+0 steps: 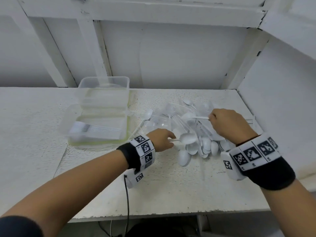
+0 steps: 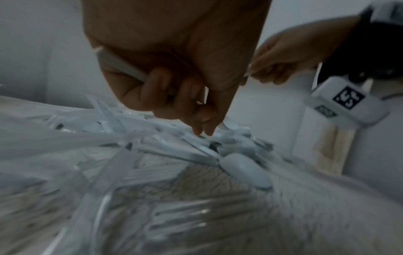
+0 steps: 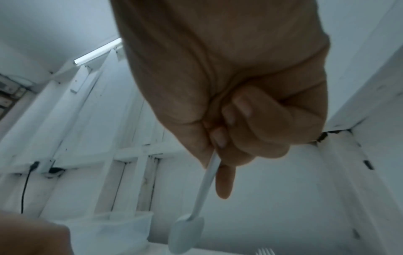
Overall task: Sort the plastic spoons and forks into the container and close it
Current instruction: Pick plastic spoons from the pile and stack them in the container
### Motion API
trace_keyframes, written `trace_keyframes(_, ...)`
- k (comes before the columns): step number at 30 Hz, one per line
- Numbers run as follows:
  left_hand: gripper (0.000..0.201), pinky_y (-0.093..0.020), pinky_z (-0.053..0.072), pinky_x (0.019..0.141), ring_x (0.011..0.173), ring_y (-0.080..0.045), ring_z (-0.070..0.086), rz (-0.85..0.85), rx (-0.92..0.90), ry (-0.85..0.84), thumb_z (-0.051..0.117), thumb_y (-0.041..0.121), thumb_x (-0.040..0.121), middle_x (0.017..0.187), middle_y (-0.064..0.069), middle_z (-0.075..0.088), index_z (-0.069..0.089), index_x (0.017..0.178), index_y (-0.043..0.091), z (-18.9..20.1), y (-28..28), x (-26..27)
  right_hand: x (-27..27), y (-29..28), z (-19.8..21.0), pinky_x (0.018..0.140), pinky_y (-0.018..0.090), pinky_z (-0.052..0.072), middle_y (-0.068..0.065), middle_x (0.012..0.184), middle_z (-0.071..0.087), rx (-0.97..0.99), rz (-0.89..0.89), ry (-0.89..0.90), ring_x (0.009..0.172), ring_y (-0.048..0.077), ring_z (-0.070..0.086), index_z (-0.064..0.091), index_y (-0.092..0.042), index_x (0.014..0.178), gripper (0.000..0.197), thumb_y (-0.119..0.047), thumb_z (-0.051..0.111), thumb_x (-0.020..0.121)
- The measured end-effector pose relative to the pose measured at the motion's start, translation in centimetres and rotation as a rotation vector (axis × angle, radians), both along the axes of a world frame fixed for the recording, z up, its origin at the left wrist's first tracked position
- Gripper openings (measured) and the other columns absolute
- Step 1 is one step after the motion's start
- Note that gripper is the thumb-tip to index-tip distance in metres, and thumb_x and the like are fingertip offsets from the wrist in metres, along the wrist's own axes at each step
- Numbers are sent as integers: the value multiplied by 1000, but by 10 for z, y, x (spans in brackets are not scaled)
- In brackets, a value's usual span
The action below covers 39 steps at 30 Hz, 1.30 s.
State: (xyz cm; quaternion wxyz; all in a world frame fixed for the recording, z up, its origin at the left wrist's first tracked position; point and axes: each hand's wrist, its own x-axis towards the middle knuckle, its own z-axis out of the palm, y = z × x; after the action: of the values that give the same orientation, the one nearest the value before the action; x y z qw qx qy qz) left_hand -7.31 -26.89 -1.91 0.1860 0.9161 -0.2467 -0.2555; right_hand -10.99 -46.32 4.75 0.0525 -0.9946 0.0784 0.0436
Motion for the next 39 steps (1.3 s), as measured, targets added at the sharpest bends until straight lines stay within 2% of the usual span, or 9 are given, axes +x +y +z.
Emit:
trace_keyframes(4,42,-30,40,93,122,-21,49,-197,246,-31,45,24,95,137,-3,50,46,136,17,-6,-12,2,-9,-3,-16,63,31,36,13,87,61,87,-35,29,75,27,52,56,-2,92,31,-18,31,100)
trace_keyframes(8,28,-22,35,60,87,-17,50,-198,255,-49,44,22,94,104,-4,60,58,116,11,-7,-12,4,-13,-4,-21,57,32,34,11,83,56,308,-78,68,67,24,49,41,-8,94,13,-10,29,99)
trace_keyframes(14,24,-28,44,80,91,-16,57,-81,101,48,45,30,93,95,0,64,57,108,16,6,14,5,-13,10,-17,53,22,39,10,78,56,699,-114,179,57,12,52,37,-8,97,9,1,35,95)
trace_keyframes(17,25,-22,44,71,73,-6,58,29,-49,107,47,38,94,76,8,65,58,99,16,16,33,2,-11,22,-18,60,28,48,8,81,58,824,-156,128,63,17,58,47,-5,97,11,-4,37,95)
trace_keyframes(20,14,-15,35,46,51,-5,46,173,-184,222,54,31,92,71,7,63,55,90,17,24,52,-2,0,38,-26,58,24,41,3,76,52,794,-149,123,61,14,48,50,-1,106,18,-8,37,96)
trace_keyframes(25,14,-15,26,35,44,-8,37,467,-349,401,53,8,89,73,-3,63,52,103,12,32,82,-4,22,74,-41,49,24,32,0,73,42,798,-207,203,59,12,38,38,-16,112,26,-38,31,99)
trace_keyframes(29,11,-14,24,31,32,-3,37,562,-343,379,44,8,93,57,3,61,55,92,5,38,98,-4,40,99,-51,56,24,35,2,67,33,601,-183,244,59,14,36,47,-10,106,17,-15,33,99)
trace_keyframes(34,23,-13,33,38,38,-2,47,552,-313,416,44,13,96,58,0,62,59,81,5,35,114,-10,50,111,-67,73,28,38,3,64,40,286,-138,224,85,21,50,36,-10,62,35,-5,38,96)
trace_keyframes(39,14,-16,39,44,49,-8,53,563,-247,448,39,5,95,71,-3,63,53,93,8,28,120,-14,48,111,-67,95,31,42,12,111,63,266,-114,204,108,28,58,62,-2,106,24,-6,40,96)
